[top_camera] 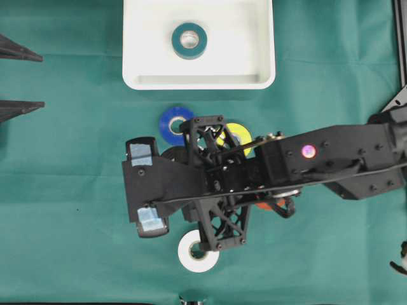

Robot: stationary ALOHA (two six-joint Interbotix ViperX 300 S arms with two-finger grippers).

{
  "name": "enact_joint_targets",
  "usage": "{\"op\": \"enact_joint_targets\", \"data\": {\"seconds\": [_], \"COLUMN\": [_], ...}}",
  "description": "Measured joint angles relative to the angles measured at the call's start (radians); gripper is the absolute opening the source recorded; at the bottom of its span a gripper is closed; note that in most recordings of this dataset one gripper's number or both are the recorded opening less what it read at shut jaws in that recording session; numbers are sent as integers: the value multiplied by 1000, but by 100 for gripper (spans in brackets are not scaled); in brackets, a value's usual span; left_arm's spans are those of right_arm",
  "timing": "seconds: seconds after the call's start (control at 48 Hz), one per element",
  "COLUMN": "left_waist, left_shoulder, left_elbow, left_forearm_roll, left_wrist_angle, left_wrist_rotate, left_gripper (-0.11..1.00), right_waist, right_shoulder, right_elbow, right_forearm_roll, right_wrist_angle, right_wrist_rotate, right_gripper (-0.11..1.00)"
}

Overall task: Pick up the tape from a random location and place it into the white case.
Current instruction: 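Close the right gripper inside the black tape roll's core, then lift the black roll with the right gripper and carry it to the tray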

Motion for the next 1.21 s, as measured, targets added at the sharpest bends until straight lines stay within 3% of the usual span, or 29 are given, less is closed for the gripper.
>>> {"op": "enact_joint_targets", "data": {"seconds": [1.21], "left_waist": [0], "left_shoulder": [0], "left_elbow": [0], "left_forearm_roll": [0], "left_wrist_angle": [2], "left_wrist_rotate": [0], "left_gripper": [96], "right_waist": [6], "right_shoulder": [0], "right_elbow": [-3], "right_forearm_roll": [-12], "right_wrist_angle": [12], "right_wrist_rotate": [9], "right_gripper": [25]}}
